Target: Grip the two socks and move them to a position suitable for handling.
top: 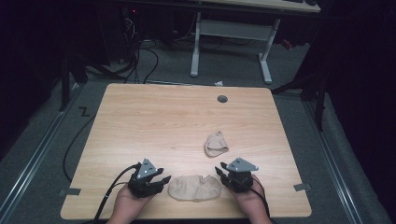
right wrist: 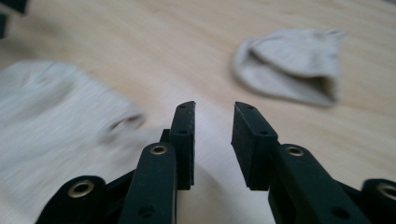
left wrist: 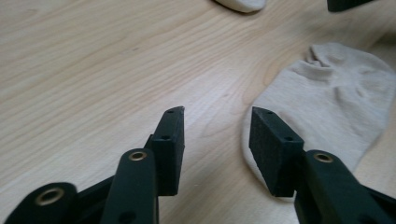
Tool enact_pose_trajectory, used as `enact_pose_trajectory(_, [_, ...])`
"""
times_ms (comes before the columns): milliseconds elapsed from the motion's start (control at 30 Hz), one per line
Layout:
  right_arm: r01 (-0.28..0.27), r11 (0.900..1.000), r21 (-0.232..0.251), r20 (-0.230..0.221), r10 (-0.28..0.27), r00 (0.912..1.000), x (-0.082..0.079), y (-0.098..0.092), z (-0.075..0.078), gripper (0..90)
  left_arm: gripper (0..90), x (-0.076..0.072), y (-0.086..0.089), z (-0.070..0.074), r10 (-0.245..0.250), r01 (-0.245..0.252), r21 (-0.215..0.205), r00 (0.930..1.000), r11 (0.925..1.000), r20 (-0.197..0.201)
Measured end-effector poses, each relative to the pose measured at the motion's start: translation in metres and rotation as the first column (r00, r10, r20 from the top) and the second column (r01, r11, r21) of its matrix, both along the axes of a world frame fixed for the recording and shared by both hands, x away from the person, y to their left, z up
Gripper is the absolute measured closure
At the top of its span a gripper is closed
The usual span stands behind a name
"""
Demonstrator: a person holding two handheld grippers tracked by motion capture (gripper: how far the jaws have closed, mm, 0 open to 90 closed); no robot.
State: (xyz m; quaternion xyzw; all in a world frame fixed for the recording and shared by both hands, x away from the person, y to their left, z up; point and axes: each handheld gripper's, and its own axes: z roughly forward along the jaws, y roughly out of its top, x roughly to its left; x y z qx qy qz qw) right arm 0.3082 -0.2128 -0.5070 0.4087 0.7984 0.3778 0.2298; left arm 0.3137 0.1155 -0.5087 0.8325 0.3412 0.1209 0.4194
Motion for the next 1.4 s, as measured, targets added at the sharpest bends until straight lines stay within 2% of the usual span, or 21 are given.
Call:
enact_pose_trajectory(67, [0.027, 0.999, 0.021, -0.003, -0.027, 0.9996, 0.013, -0.004, 0.004, 71.8, 54.0, 0.002, 0.003, 0.0, 0.016, -0.016, 0.001, 0.9998, 0.9999, 0.011])
enact_pose_trajectory(133, [0.055, 0.998, 0.007, 0.022, -0.055, 0.9982, 0.025, -0.004, 0.006, 78.9, 53.7, 0.002, 0.005, -0.001, 0.017, -0.017, 0.0, 0.9998, 0.9999, 0.008])
enact_pose_trajectory(167, [0.055, 0.998, 0.007, 0.022, -0.055, 0.9982, 0.025, -0.004, 0.006, 78.9, 53.6, 0.002, 0.005, -0.001, 0.017, -0.017, 0.0, 0.9998, 0.9999, 0.008])
enact_pose_trajectory(200, [0.082, 0.997, -0.003, 0.031, -0.082, 0.9962, 0.039, -0.001, 0.007, 83.8, 53.7, 0.004, 0.005, -0.001, 0.02, -0.02, -0.005, 0.9998, 0.9998, -0.005])
enact_pose_trajectory(267, [0.085, 0.996, -0.008, 0.033, -0.085, 0.9959, 0.044, 0.0, 0.007, 83.9, 54.1, 0.004, 0.005, -0.001, 0.025, -0.025, -0.011, 0.9997, 0.9996, -0.01])
enact_pose_trajectory(300, [0.078, 0.997, -0.01, 0.007, -0.078, 0.9969, 0.058, 0.003, 0.003, 85.1, 54.2, 0.005, 0.006, 0.0, 0.026, -0.026, -0.022, 0.9996, 0.9994, -0.014])
enact_pose_trajectory(433, [0.06, 0.996, -0.065, -0.028, -0.062, 0.9977, 0.077, 0.012, -0.008, 88.2, 53.8, 0.005, 0.007, 0.0, 0.023, -0.023, -0.025, 0.9996, 0.9994, -0.018])
enact_pose_trajectory(533, [0.026, 0.992, -0.123, -0.066, -0.034, 0.9972, 0.079, 0.021, -0.019, 89.8, 53.4, 0.006, 0.008, -0.001, 0.025, -0.025, -0.031, 0.9995, 0.9992, -0.021])
enact_pose_trajectory(567, [0.017, 0.991, -0.13, -0.057, -0.024, 0.9981, 0.077, 0.024, -0.02, 89.8, 53.4, 0.006, 0.008, -0.001, 0.025, -0.025, -0.031, 0.9995, 0.9992, -0.02])
enact_pose_trajectory(633, [-0.008, 0.993, -0.121, -0.074, -0.001, 0.9973, 0.074, 0.029, -0.019, 89.8, 53.3, 0.006, 0.008, 0.0, 0.027, -0.028, -0.033, 0.9995, 0.9991, -0.017])
enact_pose_trajectory(800, [-0.07, 0.99, -0.12, -0.08, 0.06, 0.995, 0.063, 0.043, -0.019, 89.8, 53.1, 0.005, 0.008, 0.001, 0.024, -0.025, -0.036, 0.9996, 0.999, -0.016])
enact_pose_trajectory(867, [-0.125, 0.987, -0.104, -0.092, 0.116, 0.989, 0.051, 0.055, -0.019, 89.7, 53.0, 0.005, 0.008, 0.001, 0.02, -0.021, -0.036, 0.9997, 0.9991, -0.016])
enact_pose_trajectory(1000, [-0.163, 0.98, -0.112, -0.09, 0.153, 0.9841, 0.038, 0.065, -0.015, 85.4, 52.9, 0.006, 0.009, 0.002, 0.018, -0.018, -0.033, 0.9998, 0.9993, -0.014])
enact_pose_trajectory(1100, [-0.138, 0.988, -0.073, -0.016, 0.138, 0.9904, 0.035, 0.067, -0.002, 77.2, 52.9, 0.006, 0.008, 0.001, 0.017, -0.018, -0.033, 0.9998, 0.9993, -0.013])
enact_pose_trajectory(1133, [-0.138, 0.988, -0.073, -0.016, 0.138, 0.9904, 0.035, 0.067, -0.002, 77.2, 53.0, 0.006, 0.008, 0.001, 0.017, -0.018, -0.033, 0.9998, 0.9993, -0.013])
enact_pose_trajectory(1167, [-0.096, 0.993, -0.066, 0.025, 0.098, 0.9949, 0.039, 0.069, 0.004, 67.7, 53.0, 0.006, 0.007, 0.001, 0.016, -0.017, -0.032, 0.9997, 0.9993, -0.016])
enact_pose_trajectory(1200, [-0.077, 0.994, -0.075, 0.031, 0.079, 0.9964, 0.043, 0.07, 0.005, 63.6, 53.0, 0.006, 0.007, 0.001, 0.015, -0.016, -0.034, 0.9997, 0.9993, -0.017])
enact_pose_trajectory(1233, [-0.062, 0.995, -0.082, 0.027, 0.064, 0.9976, 0.048, 0.071, 0.003, 58.9, 53.1, 0.005, 0.006, 0.001, 0.013, -0.013, -0.033, 0.9998, 0.9994, -0.017])
enact_pose_trajectory(1300, [-0.039, 0.994, -0.103, -0.022, 0.037, 0.9991, 0.058, 0.072, -0.004, 53.1, 53.1, 0.005, 0.006, 0.0, 0.009, -0.01, -0.032, 0.9998, 0.9994, -0.02])
enact_pose_trajectory(1367, [-0.035, 0.992, -0.122, -0.068, 0.027, 0.9973, 0.064, 0.072, -0.012, 52.8, 53.1, 0.005, 0.006, 0.0, 0.007, -0.008, -0.035, 0.9997, 0.9994, -0.022])
enact_pose_trajectory(1400, [-0.032, 0.99, -0.137, -0.077, 0.022, 0.9968, 0.065, 0.072, -0.015, 56.6, 53.1, 0.005, 0.006, 0.001, 0.007, -0.008, -0.035, 0.9997, 0.9993, -0.022])
